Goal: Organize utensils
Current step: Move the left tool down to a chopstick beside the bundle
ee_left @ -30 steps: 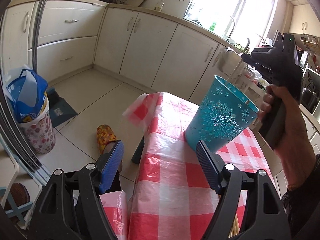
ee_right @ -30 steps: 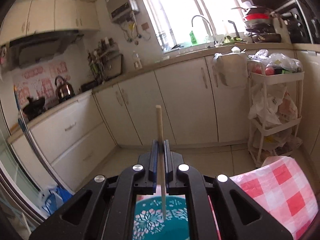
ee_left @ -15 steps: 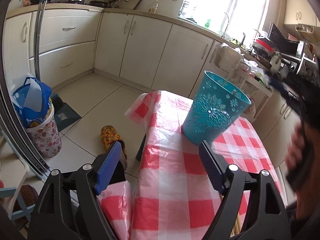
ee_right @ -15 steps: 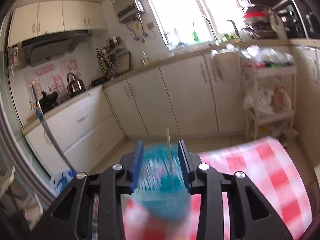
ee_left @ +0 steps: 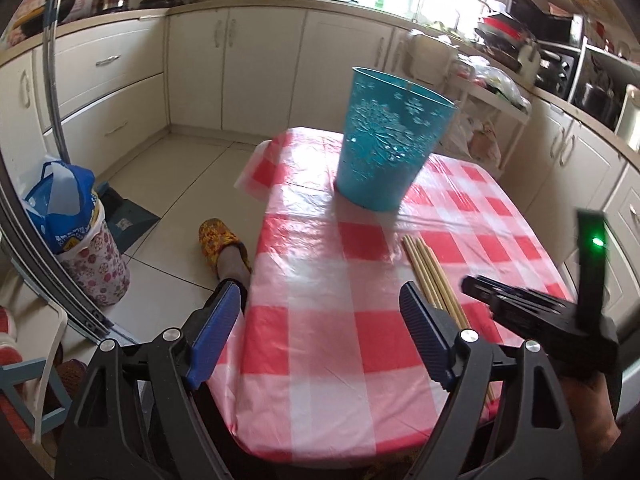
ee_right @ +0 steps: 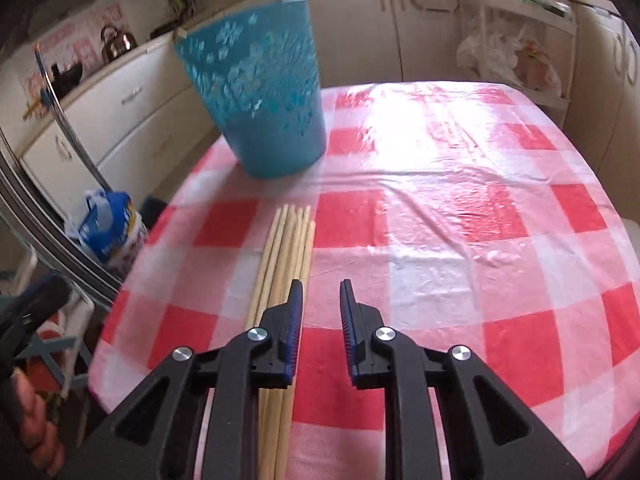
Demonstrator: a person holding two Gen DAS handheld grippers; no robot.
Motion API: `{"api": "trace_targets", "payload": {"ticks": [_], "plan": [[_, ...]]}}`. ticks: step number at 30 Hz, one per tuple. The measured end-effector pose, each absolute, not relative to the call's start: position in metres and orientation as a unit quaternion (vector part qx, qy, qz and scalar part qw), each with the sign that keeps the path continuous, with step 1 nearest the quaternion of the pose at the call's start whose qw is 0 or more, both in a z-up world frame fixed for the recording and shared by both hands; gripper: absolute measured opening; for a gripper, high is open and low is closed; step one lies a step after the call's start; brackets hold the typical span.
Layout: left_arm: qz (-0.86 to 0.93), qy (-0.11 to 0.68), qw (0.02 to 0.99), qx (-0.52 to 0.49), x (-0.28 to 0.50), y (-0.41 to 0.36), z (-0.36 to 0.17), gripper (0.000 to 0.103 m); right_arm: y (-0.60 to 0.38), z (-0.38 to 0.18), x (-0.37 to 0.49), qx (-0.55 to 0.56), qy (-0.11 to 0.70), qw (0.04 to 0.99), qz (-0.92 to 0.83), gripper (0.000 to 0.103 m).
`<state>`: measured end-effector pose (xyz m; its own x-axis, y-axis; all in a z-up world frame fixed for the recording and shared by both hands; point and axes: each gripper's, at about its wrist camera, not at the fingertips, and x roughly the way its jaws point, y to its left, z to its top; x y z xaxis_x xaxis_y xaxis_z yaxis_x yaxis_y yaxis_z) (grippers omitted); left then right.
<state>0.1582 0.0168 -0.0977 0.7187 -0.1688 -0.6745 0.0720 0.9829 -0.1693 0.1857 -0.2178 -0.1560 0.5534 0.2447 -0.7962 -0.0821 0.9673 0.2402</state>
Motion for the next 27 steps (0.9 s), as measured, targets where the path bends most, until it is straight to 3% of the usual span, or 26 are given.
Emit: {"api": "trace_targets", "payload": {"ticks": [10,12,27], "plan": [[-0.076,0.382,0.92,-0.051,0.161,0.002,-0.102,0.079,-0.202,-0.163,0.197,0.042,0.471,0.876,0.093,0.019],[-0.079,0.387,0.917,-0.049,0.166,-0.002,-0.104,0.079,-0.206,-0.164,0.196,0.038,0.472,0.876,0.089,0.013],[-0.071,0.447,0.892,-0.002,0.23,-0.075,-0.139,0.079,-0.254,-0.165,0.172,0.107,0.454,0.882,0.067,0.009]]}}
